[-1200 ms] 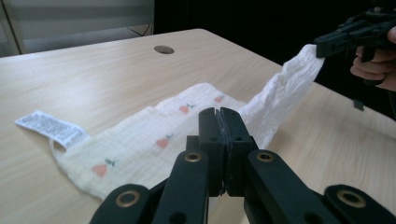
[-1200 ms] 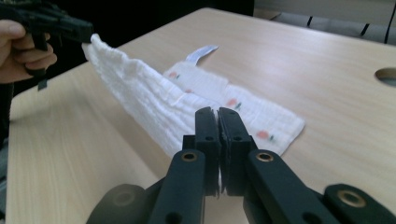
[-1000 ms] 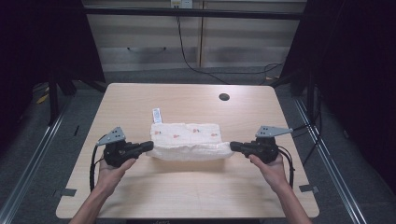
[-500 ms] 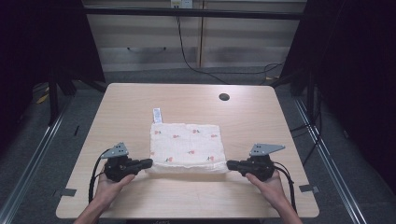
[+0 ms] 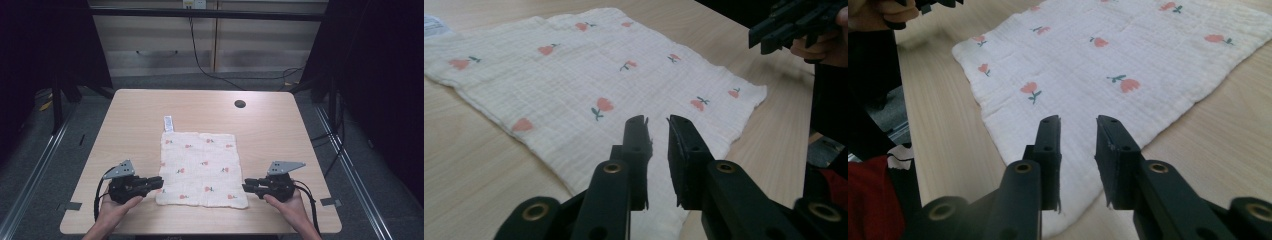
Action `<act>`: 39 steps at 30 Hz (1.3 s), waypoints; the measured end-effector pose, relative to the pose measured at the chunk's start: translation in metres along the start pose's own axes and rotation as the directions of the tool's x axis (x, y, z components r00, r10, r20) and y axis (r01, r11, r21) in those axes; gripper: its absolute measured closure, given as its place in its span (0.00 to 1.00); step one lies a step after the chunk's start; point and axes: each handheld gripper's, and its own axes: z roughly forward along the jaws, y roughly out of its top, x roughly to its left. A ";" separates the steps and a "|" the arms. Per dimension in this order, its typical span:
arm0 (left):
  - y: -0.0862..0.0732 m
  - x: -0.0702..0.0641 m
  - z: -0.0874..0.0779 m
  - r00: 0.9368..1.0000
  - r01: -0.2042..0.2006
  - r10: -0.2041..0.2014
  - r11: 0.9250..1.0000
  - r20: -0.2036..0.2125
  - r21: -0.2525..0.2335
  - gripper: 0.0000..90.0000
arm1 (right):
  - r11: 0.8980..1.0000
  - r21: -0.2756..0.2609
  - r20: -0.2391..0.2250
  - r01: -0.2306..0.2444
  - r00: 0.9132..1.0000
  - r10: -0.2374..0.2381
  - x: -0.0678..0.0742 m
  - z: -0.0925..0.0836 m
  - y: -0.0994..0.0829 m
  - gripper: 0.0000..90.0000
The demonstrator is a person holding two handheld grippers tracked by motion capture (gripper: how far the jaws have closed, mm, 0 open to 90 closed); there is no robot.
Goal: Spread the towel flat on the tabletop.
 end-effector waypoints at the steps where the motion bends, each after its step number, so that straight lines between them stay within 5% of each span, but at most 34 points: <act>1: 0.001 0.002 0.001 1.000 0.007 -0.007 1.000 -0.008 0.003 0.82 | 1.000 0.004 0.002 0.000 1.000 0.000 -0.001 0.000 0.000 0.75; 3: 0.004 0.007 0.003 0.999 0.050 -0.051 0.999 -0.013 -0.007 0.74 | 1.000 0.013 0.013 -0.005 1.000 0.005 -0.003 0.001 0.002 0.71; 6: 0.015 0.016 0.011 0.996 0.042 -0.039 0.998 -0.077 0.039 0.62 | 1.000 -0.002 0.062 -0.015 0.998 0.015 -0.008 0.002 0.011 0.62; 7: 0.018 0.020 0.015 0.995 0.075 -0.072 0.996 -0.067 0.040 0.57 | 1.000 -0.011 0.063 -0.014 0.998 0.014 -0.009 0.001 0.015 0.61; 11: 0.029 0.033 0.028 0.995 0.082 -0.078 0.995 -0.064 0.053 0.47 | 1.000 -0.030 0.051 -0.007 0.999 0.008 -0.013 0.008 0.033 0.58; 13: 0.033 0.042 0.034 0.991 0.133 -0.133 0.991 -0.032 0.010 0.43 | 1.000 -0.020 0.036 -0.019 0.999 0.020 -0.019 0.017 0.037 0.56; 18: 0.036 0.056 0.058 0.994 0.089 -0.084 0.994 -0.070 0.069 0.45 | 0.998 0.051 0.002 -0.029 1.000 0.029 -0.035 0.047 0.039 0.52; 22: 0.030 0.061 0.066 0.995 0.069 -0.058 0.987 -0.080 0.144 0.48 | 0.996 0.087 0.013 -0.024 1.000 0.023 -0.042 0.066 0.045 0.54; 26: 0.022 0.062 0.071 0.993 0.049 -0.030 0.985 -0.116 0.167 0.55 | 0.992 0.122 0.037 -0.021 0.999 0.017 -0.043 0.083 0.042 0.59; 39: 0.016 0.054 0.073 0.992 -0.010 0.031 0.986 -0.126 0.164 0.59 | 0.986 0.163 0.037 -0.016 0.999 0.010 -0.044 0.072 0.026 0.61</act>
